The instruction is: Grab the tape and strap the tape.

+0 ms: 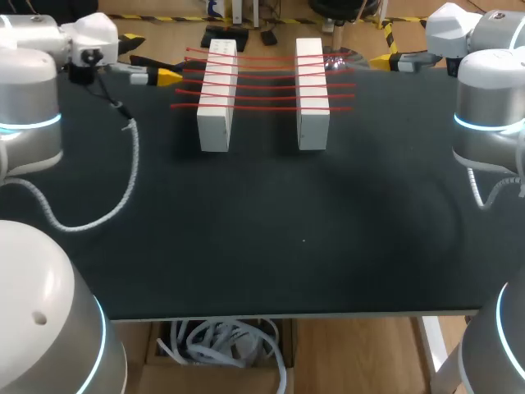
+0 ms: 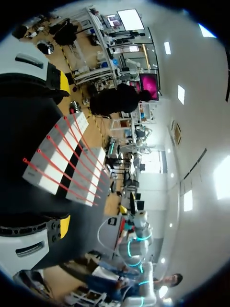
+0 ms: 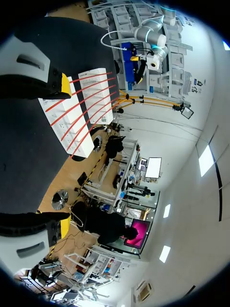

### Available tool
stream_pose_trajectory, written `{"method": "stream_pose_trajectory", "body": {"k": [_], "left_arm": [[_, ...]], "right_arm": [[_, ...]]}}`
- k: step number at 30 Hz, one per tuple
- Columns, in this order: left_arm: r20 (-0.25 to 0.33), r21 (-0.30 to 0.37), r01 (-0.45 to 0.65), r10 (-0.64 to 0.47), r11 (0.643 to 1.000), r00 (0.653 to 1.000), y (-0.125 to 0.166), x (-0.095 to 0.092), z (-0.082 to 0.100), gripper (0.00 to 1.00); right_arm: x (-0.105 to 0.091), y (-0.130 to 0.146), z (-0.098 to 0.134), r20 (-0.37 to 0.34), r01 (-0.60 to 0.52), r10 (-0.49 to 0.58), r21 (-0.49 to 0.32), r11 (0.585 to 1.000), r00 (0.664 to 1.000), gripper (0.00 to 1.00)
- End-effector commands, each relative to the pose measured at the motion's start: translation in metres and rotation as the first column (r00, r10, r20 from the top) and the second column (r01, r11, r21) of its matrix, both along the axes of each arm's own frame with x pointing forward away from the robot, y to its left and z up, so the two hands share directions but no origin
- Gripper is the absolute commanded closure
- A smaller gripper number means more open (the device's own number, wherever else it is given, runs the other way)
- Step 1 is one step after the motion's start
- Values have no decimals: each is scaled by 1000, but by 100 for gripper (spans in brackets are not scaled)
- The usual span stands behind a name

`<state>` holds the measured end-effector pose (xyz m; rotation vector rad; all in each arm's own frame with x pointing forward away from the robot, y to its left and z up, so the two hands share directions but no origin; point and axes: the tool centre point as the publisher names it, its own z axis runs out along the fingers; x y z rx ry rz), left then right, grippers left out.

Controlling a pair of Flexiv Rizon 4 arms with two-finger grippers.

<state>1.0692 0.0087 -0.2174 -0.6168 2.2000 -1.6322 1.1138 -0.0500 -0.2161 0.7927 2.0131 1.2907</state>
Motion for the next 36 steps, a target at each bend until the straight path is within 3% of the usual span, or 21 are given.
{"method": "stream_pose_trajectory", "body": {"k": [1, 18, 19, 21, 25, 33, 35, 36], "left_arm": [[46, -59, 122, -120, 991, 992, 18, -12, -5, 0], [30, -48, 123, -122, 991, 992, 19, -14, -7, 0], [43, -32, 160, -159, 987, 986, 17, -13, -7, 0], [104, -60, 226, -219, 972, 970, 13, -12, -7, 0], [150, -68, 330, -317, 942, 936, 9, -11, -10, 0], [201, -135, 358, -329, 924, 923, 10, -19, -30, 0], [202, -120, 370, -342, 921, 918, 9, -20, -35, 38], [209, -120, 364, -336, 923, 919, 10, -21, -37, 42]], "right_arm": [[0, 0, 0, 0, 0, 0, 0, 1000, 1000, 0], [0, 0, 0, 0, 0, 0, 0, 1000, 1000, 0], [0, 0, 0, 0, 0, 0, 0, 1000, 1000, 0], [0, 0, 0, 0, 0, 0, 0, 1000, 1000, 0], [0, 0, 0, 0, 0, 0, 0, 1000, 1000, 0], [0, 0, 0, 0, 0, 0, 0, 1000, 1000, 0], [0, 0, 0, 0, 0, 0, 0, 1000, 1000, 0], [0, 0, 0, 0, 0, 0, 0, 1000, 1000, 0]]}}
